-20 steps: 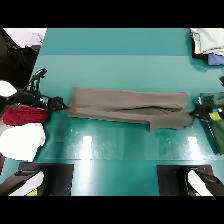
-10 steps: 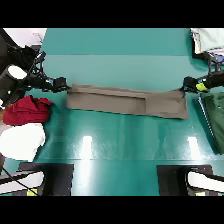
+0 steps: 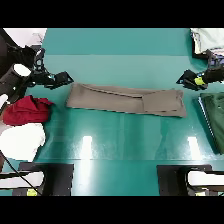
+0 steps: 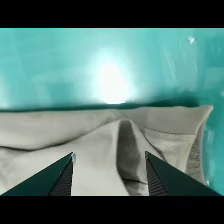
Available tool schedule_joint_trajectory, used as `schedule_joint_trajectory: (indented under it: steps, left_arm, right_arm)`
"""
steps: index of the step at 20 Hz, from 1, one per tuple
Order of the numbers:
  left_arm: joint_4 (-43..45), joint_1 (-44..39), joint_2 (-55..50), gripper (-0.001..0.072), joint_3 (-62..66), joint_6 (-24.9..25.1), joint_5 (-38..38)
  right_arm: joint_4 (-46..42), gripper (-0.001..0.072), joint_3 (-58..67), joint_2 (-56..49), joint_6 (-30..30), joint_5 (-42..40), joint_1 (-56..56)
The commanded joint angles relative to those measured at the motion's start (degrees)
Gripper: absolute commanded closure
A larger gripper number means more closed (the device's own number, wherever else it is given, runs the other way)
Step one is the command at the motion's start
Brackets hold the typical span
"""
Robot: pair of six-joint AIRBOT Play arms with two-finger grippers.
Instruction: Fold the shirts.
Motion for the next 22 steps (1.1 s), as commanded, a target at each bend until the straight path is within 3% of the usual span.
schedule_joint_trajectory:
  steps: [1, 3, 4, 5, 6, 7, 8, 14, 22]
  left_arm:
    - [-0.5, 0.0, 0.2, -0.0007, 3.7, 0.0, -8.5]
    - [-2.0, -0.2, 0.2, 0.0562, 4.2, 0.8, -12.2]
    - [-2.4, -0.3, 0.2, 0.0675, 4.2, 1.3, -12.7]
    - [-2.6, -0.6, 0.2, 0.0676, 4.2, 1.4, -12.7]
    - [-3.0, -1.3, 0.2, 0.0676, 4.2, 1.4, -12.8]
    - [-3.1, -2.4, 0.2, 0.0676, 4.2, 1.4, -13.1]
    - [-3.1, -3.7, 0.2, 0.0676, 4.2, 1.4, -13.2]
    - [-2.8, -12.3, 0.1, 0.0676, 3.9, 1.4, -13.1]
    - [-2.8, -15.0, 0.1, 0.0677, 3.9, 1.1, -13.3]
  right_arm:
    - [4.1, 0.0202, -0.7, 1.9, -6.0, 6.5, -5.0]
    - [4.1, 0.0202, -5.2, 5.0, -9.8, 7.5, -9.4]
    - [4.1, 0.0202, -7.8, 6.1, -11.7, 7.5, -11.7]
    - [4.3, 0.0201, -10.0, 6.4, -13.4, 7.9, -13.9]
    - [4.6, 0.0151, -12.2, 6.4, -15.8, 8.6, -16.0]
    - [6.4, 0.0024, -14.3, 5.8, -19.0, 8.7, -17.7]
    - [9.2, 0.0013, -15.7, 4.5, -22.6, 9.7, -19.1]
    - [16.0, 0.0016, -15.7, -4.5, -34.2, 10.5, -20.6]
    - [18.3, 0.0018, -10.4, -12.9, -39.6, 13.5, -16.6]
